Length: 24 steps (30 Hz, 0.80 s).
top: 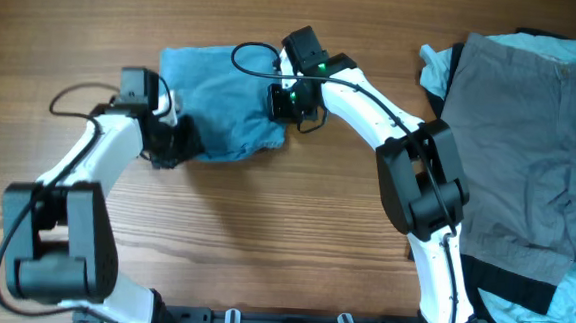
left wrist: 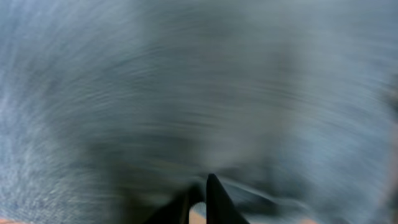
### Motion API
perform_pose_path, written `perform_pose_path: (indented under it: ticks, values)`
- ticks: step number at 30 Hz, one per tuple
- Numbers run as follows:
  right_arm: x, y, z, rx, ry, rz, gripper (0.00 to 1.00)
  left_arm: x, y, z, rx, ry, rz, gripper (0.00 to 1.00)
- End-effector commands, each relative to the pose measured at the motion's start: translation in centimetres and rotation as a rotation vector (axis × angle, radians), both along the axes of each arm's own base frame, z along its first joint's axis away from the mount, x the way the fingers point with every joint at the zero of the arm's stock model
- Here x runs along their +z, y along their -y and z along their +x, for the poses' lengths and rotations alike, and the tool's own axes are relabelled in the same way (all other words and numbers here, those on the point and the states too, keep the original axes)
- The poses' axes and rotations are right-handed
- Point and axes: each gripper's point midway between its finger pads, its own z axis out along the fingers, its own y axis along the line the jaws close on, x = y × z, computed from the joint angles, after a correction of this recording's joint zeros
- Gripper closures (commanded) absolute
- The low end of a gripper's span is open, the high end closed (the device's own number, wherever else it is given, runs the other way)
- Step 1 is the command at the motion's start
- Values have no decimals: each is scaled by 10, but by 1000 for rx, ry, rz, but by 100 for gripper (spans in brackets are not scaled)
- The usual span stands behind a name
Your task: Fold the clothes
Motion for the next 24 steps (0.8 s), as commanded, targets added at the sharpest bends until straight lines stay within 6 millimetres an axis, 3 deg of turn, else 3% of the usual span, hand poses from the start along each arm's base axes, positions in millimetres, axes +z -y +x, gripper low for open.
perform_pose_path:
  ticks: [1,4,7,9,12,13,15,17,19,20,21,24]
  values:
    - [6,-6,-30,1,-132,22,96,-33,-53,-19,245,-132,159,96]
    - [30,-2,-41,53,-121,24,96,-24,-84,-3,330,-65,155,96]
    - [84,-3,-42,145,10,78,96,14,-109,27,359,79,89,93]
    - [118,-6,-32,181,138,119,96,48,-112,47,317,196,22,89]
    - [170,-12,10,176,449,140,95,113,-100,72,246,388,-100,83]
    - [179,-15,22,161,518,150,96,130,-91,75,216,438,-131,82]
    - [185,-24,40,149,600,182,96,139,-75,75,168,457,-147,80]
    - [174,-24,52,127,625,159,96,133,-52,71,68,445,-138,80]
    - [138,-16,70,79,620,64,95,115,-26,63,-26,389,-118,80]
    - [110,-13,75,56,587,16,95,105,-18,58,-45,355,-100,80]
    - [63,-7,76,13,491,-34,95,87,-7,52,-73,303,-60,79]
    - [-10,2,54,-89,234,-47,96,64,2,41,-104,239,-8,76]
